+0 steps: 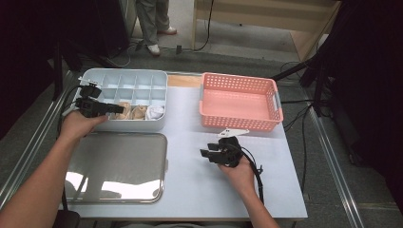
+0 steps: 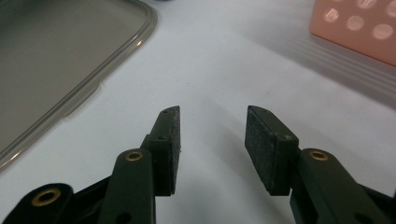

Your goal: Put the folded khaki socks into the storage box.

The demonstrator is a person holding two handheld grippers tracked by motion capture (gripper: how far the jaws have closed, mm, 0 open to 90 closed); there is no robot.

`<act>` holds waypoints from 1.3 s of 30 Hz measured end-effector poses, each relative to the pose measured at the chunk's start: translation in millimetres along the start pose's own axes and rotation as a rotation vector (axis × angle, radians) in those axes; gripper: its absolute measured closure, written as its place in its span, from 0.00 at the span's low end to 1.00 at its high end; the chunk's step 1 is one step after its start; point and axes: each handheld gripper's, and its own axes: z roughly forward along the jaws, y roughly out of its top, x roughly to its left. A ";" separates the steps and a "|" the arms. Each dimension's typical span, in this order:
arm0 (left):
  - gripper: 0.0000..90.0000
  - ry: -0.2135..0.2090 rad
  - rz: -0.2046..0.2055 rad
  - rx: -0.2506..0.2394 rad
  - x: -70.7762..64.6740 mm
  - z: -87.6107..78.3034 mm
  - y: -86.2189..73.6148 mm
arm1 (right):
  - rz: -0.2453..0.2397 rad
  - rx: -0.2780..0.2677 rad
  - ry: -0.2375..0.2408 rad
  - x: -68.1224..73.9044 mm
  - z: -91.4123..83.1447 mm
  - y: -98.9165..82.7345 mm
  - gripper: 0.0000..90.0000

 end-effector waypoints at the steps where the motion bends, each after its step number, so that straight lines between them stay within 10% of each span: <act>1: 0.75 -0.001 0.005 -0.006 -1.7 -2.7 0.9 | -0.003 0.001 0.002 0.0 0.4 0.5 0.63; 10: 1.00 0.005 0.004 -0.025 -8.3 4.8 12.4 | -0.008 0.001 0.007 1.0 2.6 2.6 0.63; 39: 1.00 0.015 -0.036 0.006 6.6 38.7 -0.1 | -0.014 -0.030 -0.016 3.0 -2.7 -0.5 0.64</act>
